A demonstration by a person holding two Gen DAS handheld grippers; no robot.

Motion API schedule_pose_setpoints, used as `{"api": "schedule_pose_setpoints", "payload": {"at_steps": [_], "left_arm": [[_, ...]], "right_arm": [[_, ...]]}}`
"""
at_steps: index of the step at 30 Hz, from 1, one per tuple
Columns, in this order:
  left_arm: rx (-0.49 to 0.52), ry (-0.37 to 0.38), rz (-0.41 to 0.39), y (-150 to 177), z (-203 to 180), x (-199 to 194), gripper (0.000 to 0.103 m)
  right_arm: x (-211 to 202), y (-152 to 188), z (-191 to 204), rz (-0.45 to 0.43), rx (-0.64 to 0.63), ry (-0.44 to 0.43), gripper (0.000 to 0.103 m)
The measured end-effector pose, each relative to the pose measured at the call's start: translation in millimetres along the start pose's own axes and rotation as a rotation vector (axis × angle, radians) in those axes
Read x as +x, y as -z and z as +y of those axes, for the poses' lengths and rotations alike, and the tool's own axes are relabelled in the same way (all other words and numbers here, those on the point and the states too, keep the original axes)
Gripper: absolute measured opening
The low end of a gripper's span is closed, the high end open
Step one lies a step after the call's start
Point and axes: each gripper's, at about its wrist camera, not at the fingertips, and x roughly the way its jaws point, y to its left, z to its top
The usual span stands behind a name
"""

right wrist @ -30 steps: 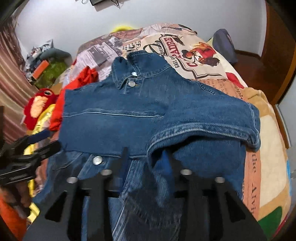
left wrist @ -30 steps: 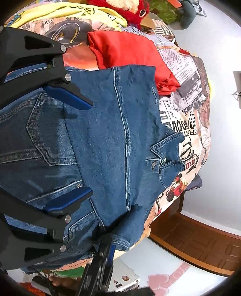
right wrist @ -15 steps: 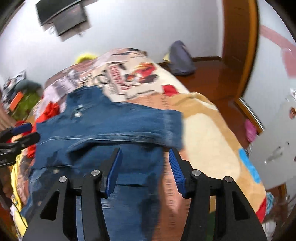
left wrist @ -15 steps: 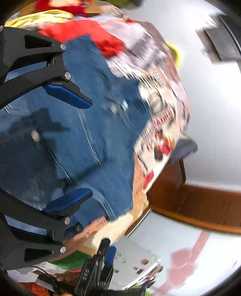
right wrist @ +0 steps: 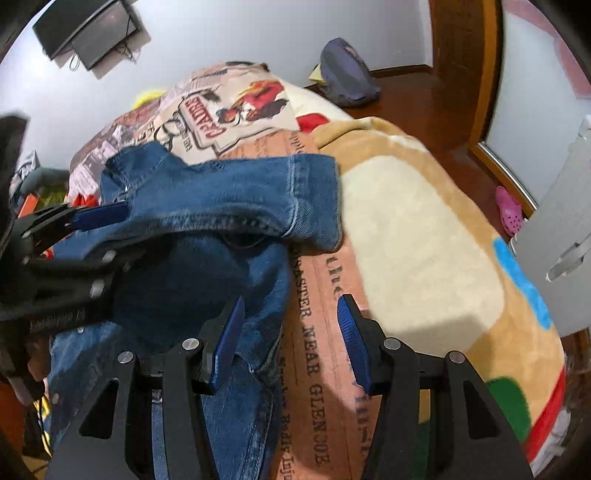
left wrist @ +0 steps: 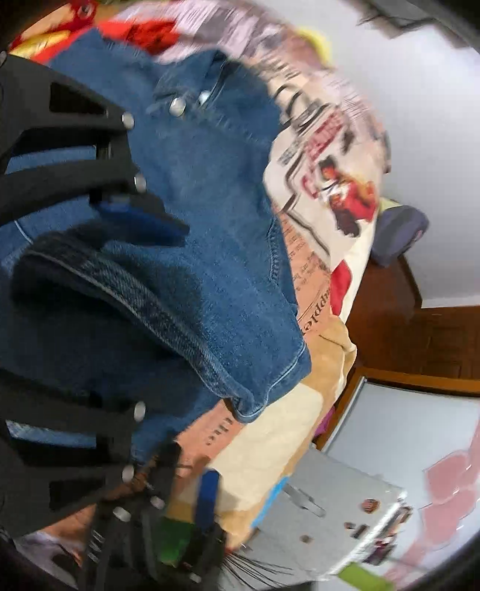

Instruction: Fold large clothes

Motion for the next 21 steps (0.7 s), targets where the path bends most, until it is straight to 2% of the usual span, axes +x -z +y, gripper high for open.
{"api": "schedule_pose_setpoints", "payload": {"at_steps": [1,3,4,6,10,14,17,21], "left_arm": [[-0.016,0.015,-0.004,-1,4,1,0.050],[-0.045,0.043,-0.016,-3,11,0,0.032],[-0.069,0.064,-0.030,-4,17,-4,0.028],[-0.097,0.072,-0.058,-7,23,-12,0.013],[-0.153,0.038,-0.133,-9,45,-40,0.011],[-0.245,0.001,-0.222,7,77,-80,0.011],[-0.327,-0.005,-0.222,35,102,-92,0.011],[-0.366,-0.059,-0.160,85,118,-85,0.013]], "right_arm": [[3,0,1,0.005,-0.006,-0.001,0.049],[13,2,4,0.028,-0.023,-0.009,0.049],[19,4,6,0.043,-0.033,-0.018,0.049],[35,10,7,0.084,-0.041,-0.028,0.049],[41,16,9,0.087,-0.068,-0.030,0.049],[38,16,6,0.094,-0.063,-0.055,0.049],[35,18,8,0.093,-0.074,-0.053,0.049],[36,21,14,0.095,-0.078,-0.045,0.049]]}}
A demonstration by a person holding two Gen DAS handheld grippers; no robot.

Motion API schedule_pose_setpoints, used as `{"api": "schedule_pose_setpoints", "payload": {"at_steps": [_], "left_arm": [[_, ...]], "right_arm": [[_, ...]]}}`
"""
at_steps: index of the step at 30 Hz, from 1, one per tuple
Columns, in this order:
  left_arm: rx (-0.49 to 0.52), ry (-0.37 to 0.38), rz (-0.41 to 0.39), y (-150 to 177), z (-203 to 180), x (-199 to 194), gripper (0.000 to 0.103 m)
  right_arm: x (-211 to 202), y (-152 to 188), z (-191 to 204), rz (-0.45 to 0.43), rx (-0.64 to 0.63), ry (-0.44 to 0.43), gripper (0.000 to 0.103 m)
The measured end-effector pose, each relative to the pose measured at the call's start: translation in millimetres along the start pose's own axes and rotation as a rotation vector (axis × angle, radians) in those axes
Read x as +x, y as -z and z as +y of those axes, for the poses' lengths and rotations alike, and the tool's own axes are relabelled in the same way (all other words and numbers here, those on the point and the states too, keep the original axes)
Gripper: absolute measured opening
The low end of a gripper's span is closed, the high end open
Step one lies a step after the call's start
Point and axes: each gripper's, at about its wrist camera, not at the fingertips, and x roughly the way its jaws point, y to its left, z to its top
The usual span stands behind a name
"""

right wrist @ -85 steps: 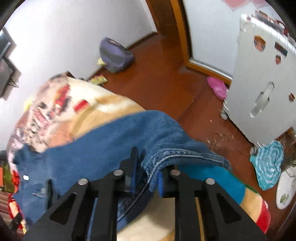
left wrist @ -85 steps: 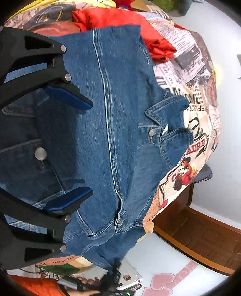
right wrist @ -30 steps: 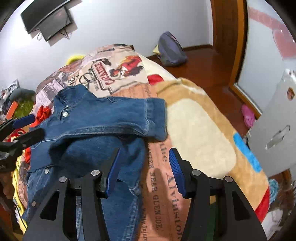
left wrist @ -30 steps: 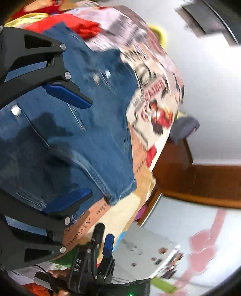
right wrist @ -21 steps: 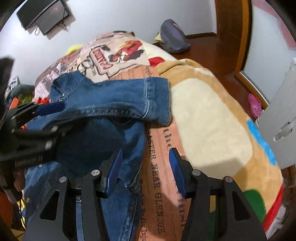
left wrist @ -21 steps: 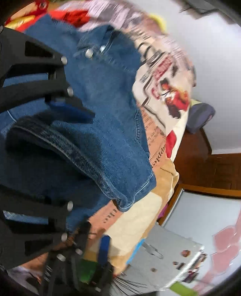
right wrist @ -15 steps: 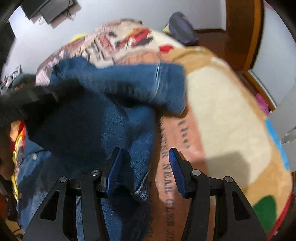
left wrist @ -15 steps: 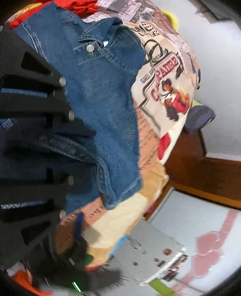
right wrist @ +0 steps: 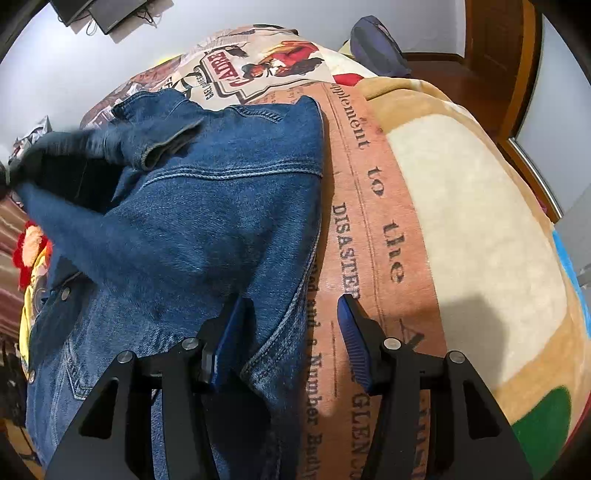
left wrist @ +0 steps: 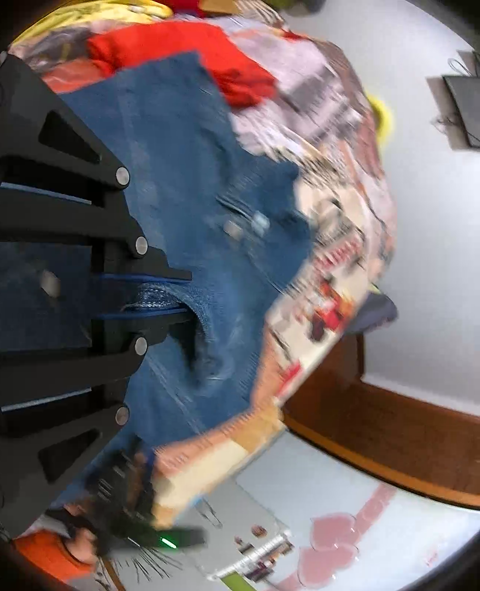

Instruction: Fold large clothes

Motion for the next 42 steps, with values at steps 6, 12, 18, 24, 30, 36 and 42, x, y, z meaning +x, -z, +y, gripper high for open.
{"api": "schedule_pose_setpoints", "payload": {"at_steps": [6,12,18,24,30,36,42], "left_arm": [[-0.086,-0.035,0.108,59,38,15,0.043],[0.005,-0.105,0.134,63,27,13,0.062],[0.109,-0.164,0.028,31,6,-6,0.066],[0.162,-0.013,0.061,-2,-18,3,0.066],[0.300,-0.156,0.179,4,-28,63,0.065],[0.394,-0.155,0.209,21,-30,83,0.065],[0.425,-0.142,0.170,14,-31,80,0.017]], "right_arm": [[0,0,2,0.007,0.003,0.021,0.049],[-6,-5,7,0.027,0.008,0.057,0.049],[-31,-16,13,-0.031,0.014,0.021,0.049],[-47,-32,23,-0.096,0.007,-0.011,0.049],[-41,-37,33,-0.102,0.002,-0.030,0.049],[-32,-36,32,-0.080,-0.022,-0.001,0.049],[-32,-40,19,-0.073,0.036,-0.006,0.049]]}}
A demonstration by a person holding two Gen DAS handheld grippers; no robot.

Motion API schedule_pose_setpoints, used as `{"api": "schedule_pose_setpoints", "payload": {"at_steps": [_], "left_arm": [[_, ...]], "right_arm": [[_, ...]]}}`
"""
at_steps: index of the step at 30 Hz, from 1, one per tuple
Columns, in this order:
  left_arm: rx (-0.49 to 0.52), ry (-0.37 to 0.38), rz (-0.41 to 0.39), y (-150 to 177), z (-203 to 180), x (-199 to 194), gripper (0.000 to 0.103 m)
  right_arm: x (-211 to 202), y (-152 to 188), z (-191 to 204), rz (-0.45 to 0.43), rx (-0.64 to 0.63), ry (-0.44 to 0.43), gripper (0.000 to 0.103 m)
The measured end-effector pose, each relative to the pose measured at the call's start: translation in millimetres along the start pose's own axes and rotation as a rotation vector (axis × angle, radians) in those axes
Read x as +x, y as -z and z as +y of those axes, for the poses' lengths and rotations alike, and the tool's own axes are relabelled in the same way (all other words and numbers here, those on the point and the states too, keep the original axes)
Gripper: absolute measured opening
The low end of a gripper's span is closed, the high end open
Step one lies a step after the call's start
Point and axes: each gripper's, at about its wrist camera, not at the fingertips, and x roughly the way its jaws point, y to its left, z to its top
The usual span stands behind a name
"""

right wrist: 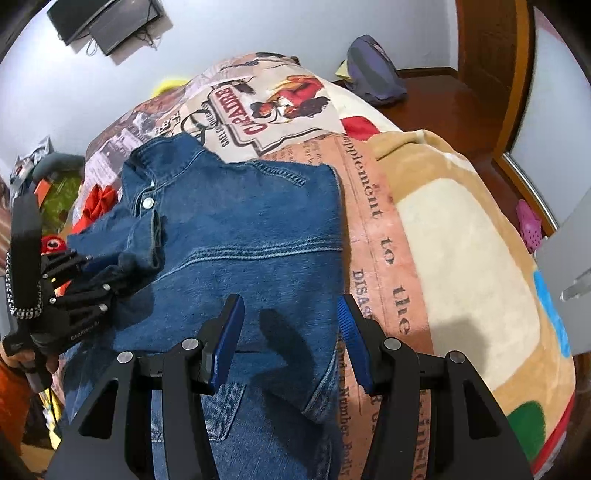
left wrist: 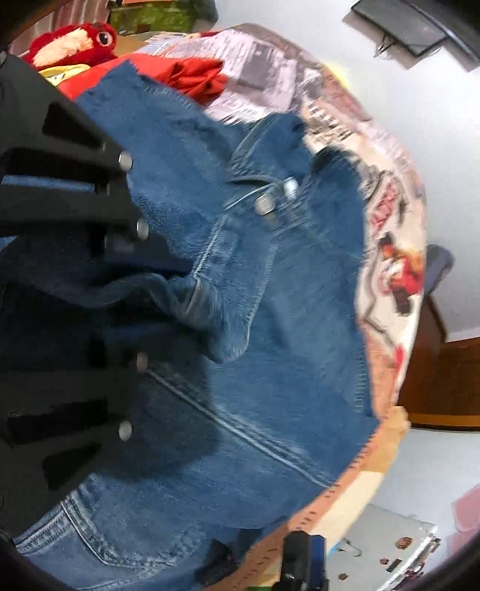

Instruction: Fold large clothes

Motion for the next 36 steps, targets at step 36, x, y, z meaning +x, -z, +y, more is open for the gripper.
{"api": "schedule_pose_setpoints", "payload": {"at_steps": [36], "left_arm": [[-0.727,0.114,-0.197,195,129,-66,0.012]], "right_arm": [[29,2,71,0.101,-0.200,0.056,0.054]]}}
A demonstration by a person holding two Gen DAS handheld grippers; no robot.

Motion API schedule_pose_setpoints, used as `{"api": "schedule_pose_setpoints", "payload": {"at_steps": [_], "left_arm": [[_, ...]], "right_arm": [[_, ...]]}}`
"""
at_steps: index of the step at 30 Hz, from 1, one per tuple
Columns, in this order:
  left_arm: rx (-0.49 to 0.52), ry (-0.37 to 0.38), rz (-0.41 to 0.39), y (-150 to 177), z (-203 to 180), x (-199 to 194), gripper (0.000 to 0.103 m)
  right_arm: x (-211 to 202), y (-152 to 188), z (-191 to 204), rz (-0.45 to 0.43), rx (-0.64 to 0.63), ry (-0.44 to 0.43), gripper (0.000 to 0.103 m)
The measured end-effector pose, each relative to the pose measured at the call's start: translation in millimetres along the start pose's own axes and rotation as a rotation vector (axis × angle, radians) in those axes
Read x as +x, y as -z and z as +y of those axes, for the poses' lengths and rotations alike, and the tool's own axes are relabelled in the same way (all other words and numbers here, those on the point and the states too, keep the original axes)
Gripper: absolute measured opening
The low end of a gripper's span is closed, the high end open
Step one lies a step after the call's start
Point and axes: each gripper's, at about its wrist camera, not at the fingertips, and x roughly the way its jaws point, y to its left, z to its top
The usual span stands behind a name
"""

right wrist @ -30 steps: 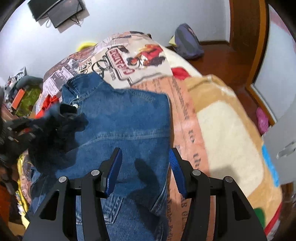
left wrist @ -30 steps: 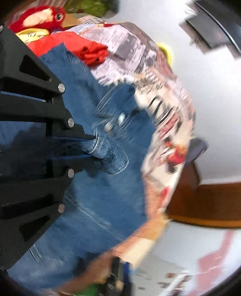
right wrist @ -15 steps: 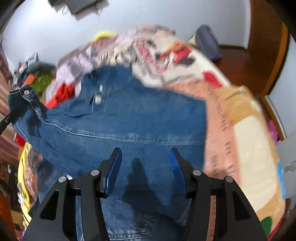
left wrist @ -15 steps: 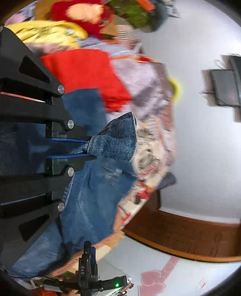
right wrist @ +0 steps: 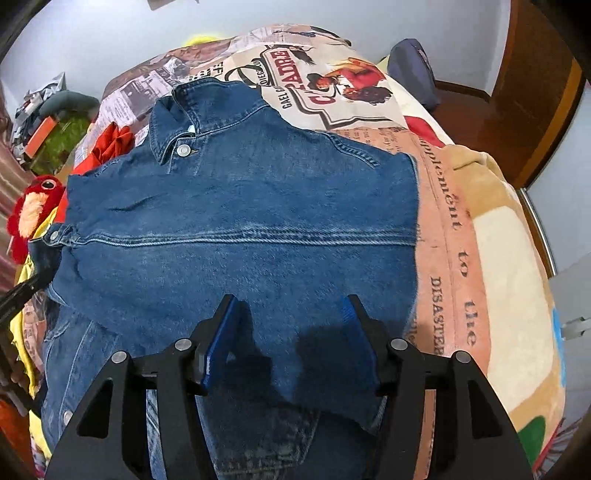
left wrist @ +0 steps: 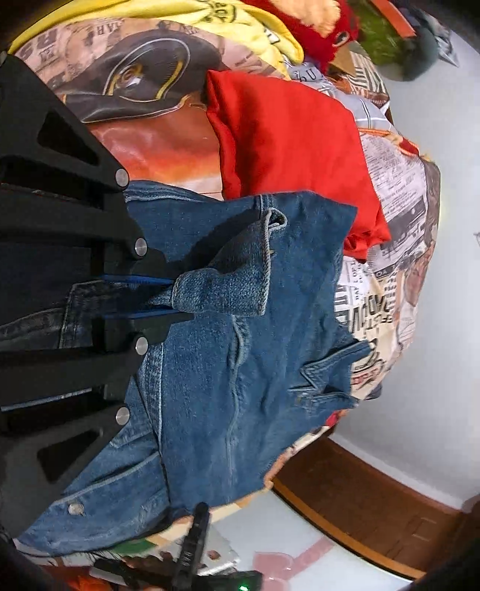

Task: Fold large clothes
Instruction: 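Fold the held jacket edge toward the collar with the left gripper and release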

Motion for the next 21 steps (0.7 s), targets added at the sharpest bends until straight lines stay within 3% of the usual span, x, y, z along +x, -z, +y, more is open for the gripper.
{"api": "schedule_pose_setpoints", "payload": {"at_steps": [4,8,11,15,21], "left_arm": [[0.032,-0.021,-0.058,-3,-5,-19,0.013],[0.026,-0.121,-0.017,1,5,-16,0.041],[-0.004,-0.195,0.046,10,24,-7,0.043],[-0.062,-0.171,0.100,20,48,-8,0.056],[-0.041,-0.193,0.104,6,55,-20,0.056]], "right_arm": [[-7,4,-5,-0.009,0.006,0.003,0.054],[-11,8,-11,-0.019,0.030,0.003,0.054],[-9,11,-16,-0.013,0.054,-0.004,0.054],[-5,17,-21,0.006,0.073,-0.014,0.054],[-1,17,-24,0.037,0.082,-0.038,0.054]]}}
